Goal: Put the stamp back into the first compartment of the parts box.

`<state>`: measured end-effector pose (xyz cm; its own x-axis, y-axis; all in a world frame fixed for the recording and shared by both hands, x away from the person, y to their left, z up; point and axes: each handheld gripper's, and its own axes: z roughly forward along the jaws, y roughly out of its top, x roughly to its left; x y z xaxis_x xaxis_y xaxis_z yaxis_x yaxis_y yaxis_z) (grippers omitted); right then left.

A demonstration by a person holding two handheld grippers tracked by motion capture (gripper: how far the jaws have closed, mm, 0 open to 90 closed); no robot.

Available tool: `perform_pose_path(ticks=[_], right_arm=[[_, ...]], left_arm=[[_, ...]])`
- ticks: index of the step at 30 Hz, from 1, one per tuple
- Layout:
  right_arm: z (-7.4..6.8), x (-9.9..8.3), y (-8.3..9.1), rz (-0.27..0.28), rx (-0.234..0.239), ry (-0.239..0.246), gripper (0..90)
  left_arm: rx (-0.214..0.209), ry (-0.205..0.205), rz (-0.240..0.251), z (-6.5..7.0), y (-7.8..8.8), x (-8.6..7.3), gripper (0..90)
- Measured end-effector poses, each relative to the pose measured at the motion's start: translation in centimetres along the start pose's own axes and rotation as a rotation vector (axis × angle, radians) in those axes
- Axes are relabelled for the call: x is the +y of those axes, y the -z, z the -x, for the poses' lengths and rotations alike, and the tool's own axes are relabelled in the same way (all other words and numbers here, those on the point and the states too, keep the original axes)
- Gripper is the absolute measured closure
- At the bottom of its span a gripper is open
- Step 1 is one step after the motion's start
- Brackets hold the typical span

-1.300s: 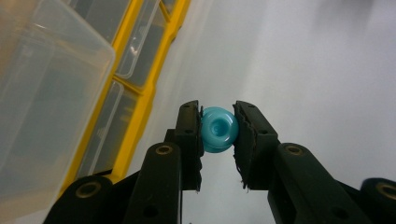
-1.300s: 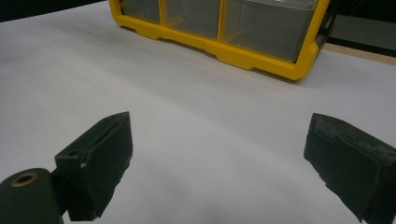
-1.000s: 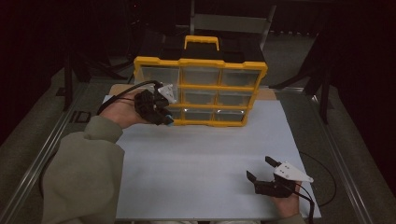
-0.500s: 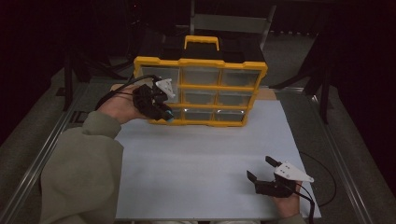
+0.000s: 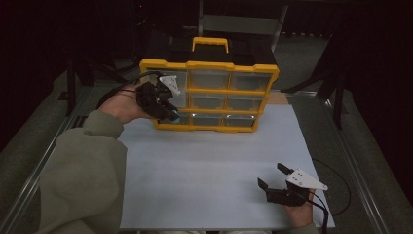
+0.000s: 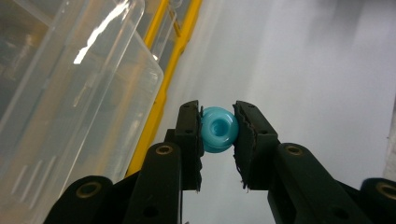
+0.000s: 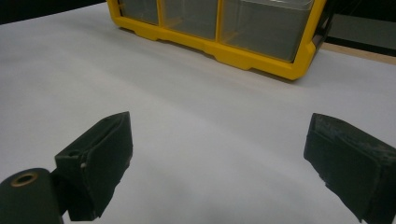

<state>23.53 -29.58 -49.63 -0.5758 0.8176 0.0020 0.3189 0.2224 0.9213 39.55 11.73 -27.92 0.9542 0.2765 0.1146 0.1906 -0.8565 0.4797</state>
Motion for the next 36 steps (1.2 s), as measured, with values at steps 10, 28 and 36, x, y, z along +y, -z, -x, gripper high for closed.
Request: perform_pose_path(ticks=[10, 28, 36], right_arm=[[0.0, 0.0, 0.0, -0.004, 0.000, -0.002, 7.9], [0.2, 0.0, 0.0, 0.001, 0.004, -0.007, 7.8], [0.4, -0.1, 0.1, 0.003, -0.001, -0.011, 7.9]], left_arm=[[0.001, -0.004, 0.001, -0.2, 0.8, 0.5, 73.2], [0.004, 0.000, 0.019, -0.7, 2.2, 1.4, 73.2], [-0.002, -0.009, 0.034, -0.6, 2.9, 1.8, 73.2]])
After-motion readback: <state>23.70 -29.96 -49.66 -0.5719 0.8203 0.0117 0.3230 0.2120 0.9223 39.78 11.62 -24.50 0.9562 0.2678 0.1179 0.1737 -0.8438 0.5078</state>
